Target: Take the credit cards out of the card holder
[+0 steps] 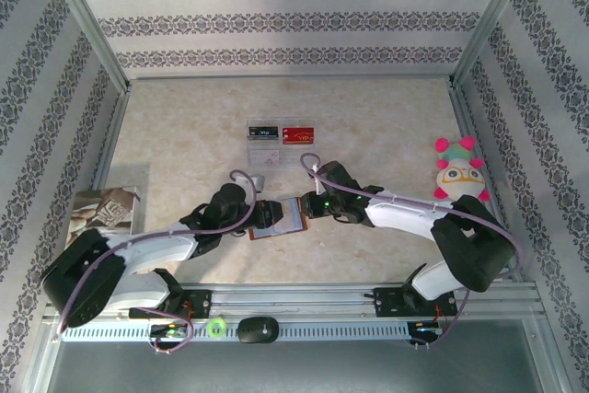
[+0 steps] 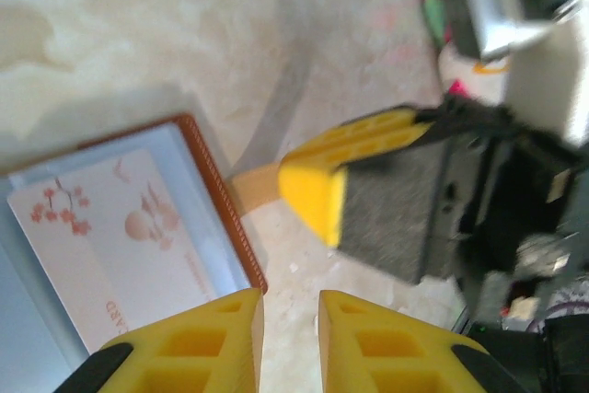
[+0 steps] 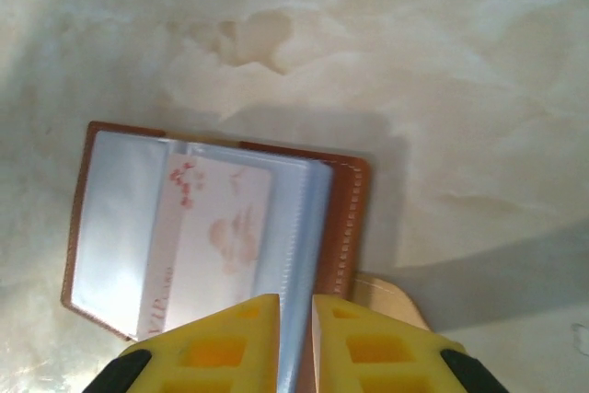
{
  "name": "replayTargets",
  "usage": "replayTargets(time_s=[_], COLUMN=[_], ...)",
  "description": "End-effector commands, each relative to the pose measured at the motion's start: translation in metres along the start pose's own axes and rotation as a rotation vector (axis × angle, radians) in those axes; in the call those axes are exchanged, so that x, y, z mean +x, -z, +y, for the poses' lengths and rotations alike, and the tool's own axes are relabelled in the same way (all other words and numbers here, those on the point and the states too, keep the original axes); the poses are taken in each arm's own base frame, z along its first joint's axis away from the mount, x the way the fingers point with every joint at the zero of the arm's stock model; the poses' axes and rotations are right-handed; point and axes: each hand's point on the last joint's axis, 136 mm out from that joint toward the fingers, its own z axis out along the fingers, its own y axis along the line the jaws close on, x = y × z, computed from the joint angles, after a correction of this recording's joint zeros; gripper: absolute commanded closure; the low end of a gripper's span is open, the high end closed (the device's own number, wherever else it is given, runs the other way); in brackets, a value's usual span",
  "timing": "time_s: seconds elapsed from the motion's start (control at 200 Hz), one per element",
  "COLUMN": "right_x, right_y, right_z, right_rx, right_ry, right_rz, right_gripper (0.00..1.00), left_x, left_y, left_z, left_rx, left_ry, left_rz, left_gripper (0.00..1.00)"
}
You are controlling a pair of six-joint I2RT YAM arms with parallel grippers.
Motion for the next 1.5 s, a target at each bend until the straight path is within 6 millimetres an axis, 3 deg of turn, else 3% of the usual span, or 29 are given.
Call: replayTargets(time_s=[0.0,0.165,0.4,0.744,0.954,1.204,1.499], right_x=[-0.002,0.001,0.018,0.043,0.046,0.049,0.048], right_y=[-0.006,-0.028,-0.044,-0.064,-0.063,-0.063,-0.061], right_z=[0.03,0.029,-0.001,-0.004,-0.009,-0.007,-0.006], right_rx=[-0.08,-0.074,0.033,-0.001,0.013,0.009,0.007], right_ry=[0.081,0.074,0.032,-0.044,-0.061,-0.063,-0.061], right_rz=[0.042,0.077,0.102,0.134,0.127,0.128,0.119], right_gripper=[0.84,0.9,0.96,1.0,1.0,1.0,1.0], left_x=[-0.007,0.007,0.016,0.016,0.008,0.011,0.011], left_y=[0.008,-0.003,-0.023,-0.021,-0.001,-0.015,-0.007], left_z=[0.022,0.042,0.05,0.068,0.076,0.074,0.087], left_rx=[-0.116,-0.12,-0.107,-0.202,-0.282,-0.244,-0.311], left_ry=[-0.026,0.04,0.105,0.112,0.103,0.115,0.125], left_rz=[0.015,0.085,0.133,0.12,0.06,0.082,0.053], left_gripper=[0.77,0.77,0.76,0.76,0.77,0.77,0.76])
